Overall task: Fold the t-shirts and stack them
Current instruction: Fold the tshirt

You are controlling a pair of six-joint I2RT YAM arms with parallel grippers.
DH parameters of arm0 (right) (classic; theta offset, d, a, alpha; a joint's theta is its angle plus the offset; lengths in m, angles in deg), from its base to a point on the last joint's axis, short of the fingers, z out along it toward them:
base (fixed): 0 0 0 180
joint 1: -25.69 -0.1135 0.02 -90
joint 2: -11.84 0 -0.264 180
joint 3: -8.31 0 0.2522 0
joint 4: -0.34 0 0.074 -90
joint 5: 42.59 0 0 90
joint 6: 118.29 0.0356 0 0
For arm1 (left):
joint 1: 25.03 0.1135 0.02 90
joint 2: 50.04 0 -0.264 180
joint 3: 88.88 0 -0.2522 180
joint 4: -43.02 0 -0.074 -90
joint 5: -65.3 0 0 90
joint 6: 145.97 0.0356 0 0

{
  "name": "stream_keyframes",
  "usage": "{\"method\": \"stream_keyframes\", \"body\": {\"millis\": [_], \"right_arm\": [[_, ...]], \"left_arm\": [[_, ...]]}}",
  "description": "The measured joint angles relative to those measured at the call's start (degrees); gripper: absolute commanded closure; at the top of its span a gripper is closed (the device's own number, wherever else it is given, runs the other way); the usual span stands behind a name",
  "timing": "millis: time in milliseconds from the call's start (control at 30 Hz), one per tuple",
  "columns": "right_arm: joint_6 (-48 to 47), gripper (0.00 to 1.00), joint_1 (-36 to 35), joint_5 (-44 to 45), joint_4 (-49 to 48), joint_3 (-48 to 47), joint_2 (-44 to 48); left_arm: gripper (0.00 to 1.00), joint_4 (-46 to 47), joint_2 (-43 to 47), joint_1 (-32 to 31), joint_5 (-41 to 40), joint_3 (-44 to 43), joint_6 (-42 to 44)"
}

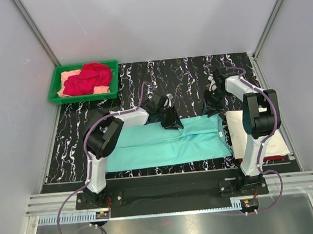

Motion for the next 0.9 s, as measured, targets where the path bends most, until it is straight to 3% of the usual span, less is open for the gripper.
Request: {"method": "stream_keyframes", "body": {"millis": [400, 500, 667, 900], "right_arm": [[-0.5, 0.56, 0.0, 2.4, 0.0, 0.2, -0.1], [-0.5, 0.65, 0.0, 2.0, -0.2, 0.4, -0.6], [0.0, 0.92, 0.0, 0.3, -0.9, 1.1, -1.1], [2.0, 0.99, 0.0, -0.3, -1.2, 3.5, 0.8]], "left_arm": [[0.73, -0.4, -0.1, 0.0, 0.7, -0.7, 0.0], [0.76, -0.9, -0.3, 0.0, 1.1, -1.3, 0.0], [0.82, -1.2, -0.5, 0.0, 1.4, -2.3, 0.6], [0.86, -4.2, -0.4, -0.5, 1.3, -2.4, 3.6]]}}
